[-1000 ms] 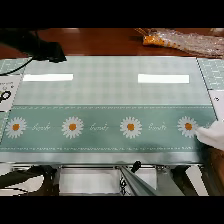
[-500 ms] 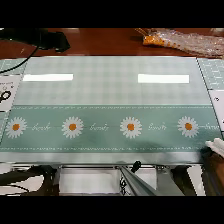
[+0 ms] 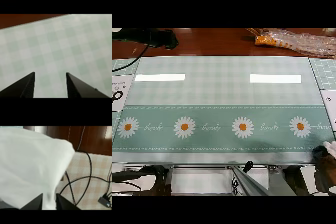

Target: Fold the shirts.

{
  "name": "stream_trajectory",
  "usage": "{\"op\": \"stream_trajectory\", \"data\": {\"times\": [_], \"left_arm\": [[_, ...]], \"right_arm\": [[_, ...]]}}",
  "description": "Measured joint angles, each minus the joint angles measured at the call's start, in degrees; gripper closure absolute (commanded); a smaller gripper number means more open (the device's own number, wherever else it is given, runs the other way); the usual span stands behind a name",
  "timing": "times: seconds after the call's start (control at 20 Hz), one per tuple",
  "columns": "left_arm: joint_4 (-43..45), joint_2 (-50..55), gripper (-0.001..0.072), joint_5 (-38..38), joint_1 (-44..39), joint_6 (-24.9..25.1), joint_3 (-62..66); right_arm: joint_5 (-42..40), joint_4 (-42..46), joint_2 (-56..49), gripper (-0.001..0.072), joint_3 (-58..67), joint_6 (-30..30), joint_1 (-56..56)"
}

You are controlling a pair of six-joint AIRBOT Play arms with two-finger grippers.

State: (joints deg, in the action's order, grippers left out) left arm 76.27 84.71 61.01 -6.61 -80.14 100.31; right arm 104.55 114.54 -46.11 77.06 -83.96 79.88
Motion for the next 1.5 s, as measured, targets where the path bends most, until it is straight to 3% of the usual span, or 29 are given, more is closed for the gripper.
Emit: {"op": "stream_trajectory", "data": {"times": [0.1, 0.4, 0.45, 0.55, 0.65, 0.75, 0.85, 0.9, 0.95, 1.0, 1.25, 1.5], "left_arm": [[0.00, 0.13, 0.0243, -1.22, 0.74, 0.00, 0.00], [0.07, 0.31, 0.0242, -3.32, 2.32, 0.04, 0.00], [0.17, 0.37, 0.0241, -3.52, 2.40, 0.31, 0.00], [0.24, 0.52, 0.0105, -3.13, 2.49, 1.03, 0.00], [0.31, 0.79, 0.0104, -1.64, 2.49, 1.44, 0.00], [0.42, 1.38, 0.0104, 1.99, 2.47, 1.70, 0.00], [0.44, 2.12, 0.0092, 6.73, 2.08, 1.70, 0.00], [0.66, 2.56, 0.0012, 9.31, 1.68, 1.68, 0.00], [0.87, 3.08, -0.0011, 11.89, 1.03, 1.14, 0.00], [1.36, 3.54, -0.0011, 14.23, 0.24, 0.59, 0.00], [5.27, 5.01, -0.0012, 23.63, -5.03, -2.91, 0.00], [7.34, 4.92, -0.0013, 27.67, -9.88, -5.70, 0.00]], "right_arm": [[-0.02, 0.44, 0.13, 0.0289, -0.02, 0.37, 0.44], [-3.96, -0.98, 1.36, 0.0287, 0.00, 0.83, 1.03], [-5.73, -4.39, 1.38, 0.0287, 0.00, 1.18, 1.03], [-9.35, -14.32, 1.11, 0.0290, 0.00, 2.34, 1.03], [-12.04, -27.10, 0.26, 0.0344, 0.00, 4.44, 0.76], [-13.90, -38.16, -0.79, 0.0345, 0.00, 5.84, -2.14], [-14.95, -43.54, -2.12, 0.0326, 0.00, 6.80, -9.75], [-15.39, -44.37, -3.06, 0.0249, 0.00, 7.10, -15.43], [-15.80, -44.33, -4.13, 0.0151, 0.00, 7.34, -21.44], [-16.35, -43.54, -5.38, 0.0119, 0.00, 7.28, -27.76], [-18.71, -36.79, -14.58, 0.0119, 0.00, 0.74, -57.61], [-19.26, -33.73, -22.77, 0.0117, -0.02, -2.45, -74.01]]}}
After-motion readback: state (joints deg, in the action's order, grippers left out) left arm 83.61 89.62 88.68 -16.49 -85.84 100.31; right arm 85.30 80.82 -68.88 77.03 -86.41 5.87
